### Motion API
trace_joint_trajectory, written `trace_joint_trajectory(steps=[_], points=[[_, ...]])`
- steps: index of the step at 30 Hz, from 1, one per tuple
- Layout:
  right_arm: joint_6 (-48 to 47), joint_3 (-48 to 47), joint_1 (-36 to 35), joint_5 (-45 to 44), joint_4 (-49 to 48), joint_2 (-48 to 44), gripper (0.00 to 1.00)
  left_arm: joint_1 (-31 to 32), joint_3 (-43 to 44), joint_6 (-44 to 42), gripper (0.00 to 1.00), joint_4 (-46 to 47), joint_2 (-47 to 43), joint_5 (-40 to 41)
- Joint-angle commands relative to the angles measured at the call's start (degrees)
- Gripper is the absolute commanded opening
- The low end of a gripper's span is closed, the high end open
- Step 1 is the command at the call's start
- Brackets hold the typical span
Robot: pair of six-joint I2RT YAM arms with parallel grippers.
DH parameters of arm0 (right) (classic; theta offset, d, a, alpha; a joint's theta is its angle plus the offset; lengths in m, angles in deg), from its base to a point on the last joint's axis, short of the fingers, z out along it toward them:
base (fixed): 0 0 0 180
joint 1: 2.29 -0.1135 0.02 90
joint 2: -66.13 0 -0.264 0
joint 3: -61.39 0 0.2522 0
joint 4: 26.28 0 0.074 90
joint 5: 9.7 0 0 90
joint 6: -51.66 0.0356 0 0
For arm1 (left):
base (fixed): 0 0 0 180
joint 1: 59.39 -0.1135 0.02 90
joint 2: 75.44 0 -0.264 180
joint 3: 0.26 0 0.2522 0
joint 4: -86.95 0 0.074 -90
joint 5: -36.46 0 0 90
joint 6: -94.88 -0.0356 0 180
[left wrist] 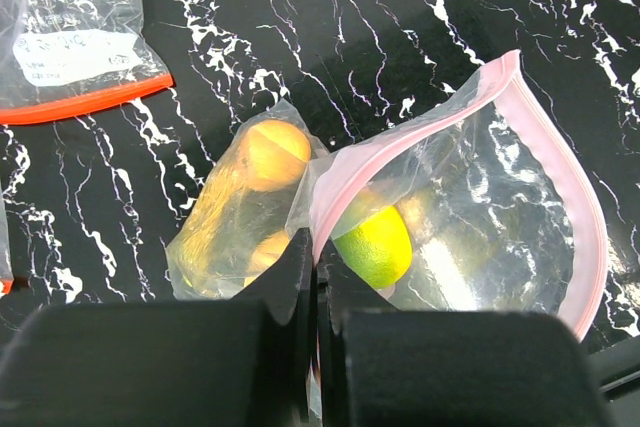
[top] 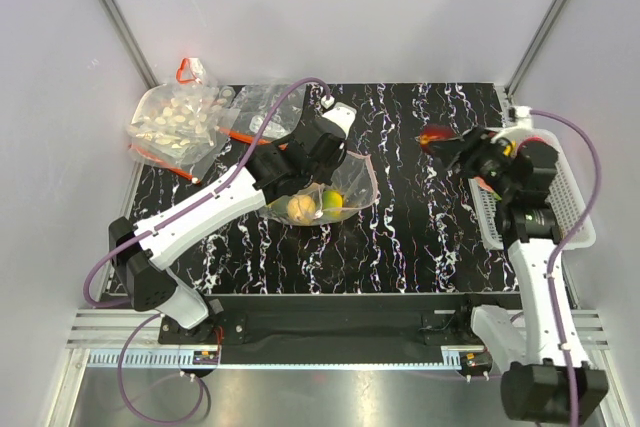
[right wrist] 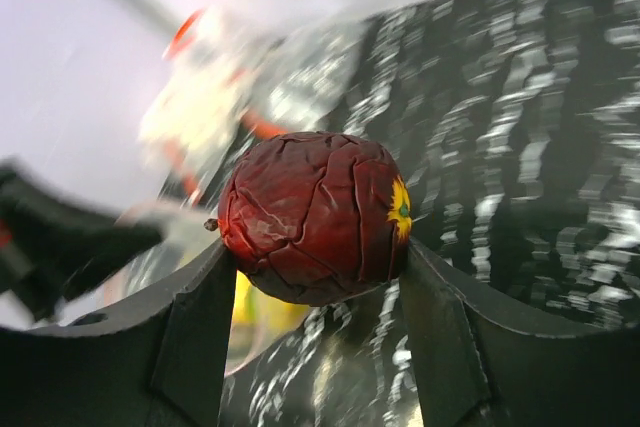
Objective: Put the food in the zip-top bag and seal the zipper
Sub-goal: Pick up the fake fruit from the bin, then place the fake fruit in the zipper food storage bag.
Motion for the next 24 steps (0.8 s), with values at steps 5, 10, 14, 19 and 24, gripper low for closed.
trace_joint_trajectory(steps=[5,10,14,19,24], points=[[-9.76,-5.30,-19.79,4.15,0.30,5.36,0.41,0.20,1.78,-1.31,0.00,1.65,-1.92,2.13],[-14.42,-7.76,-32.64,-3.74,0.64,10.80,0.40,0.20,1.61,-1.13,0.00,1.91,-2.62,2.13],[-16.88,-12.58,-39.14,-9.11,3.80,17.04,0.71,0.12,1.34,-1.22,0.00,2.18,-3.32,2.66],[-16.89,-15.32,-41.61,-18.69,6.80,19.78,0.99,0.03,0.82,-1.04,0.00,2.79,-4.55,3.27],[-16.28,-14.44,-41.61,-24.14,7.76,15.57,0.96,-0.50,0.82,-0.34,0.00,2.88,-5.17,2.57]])
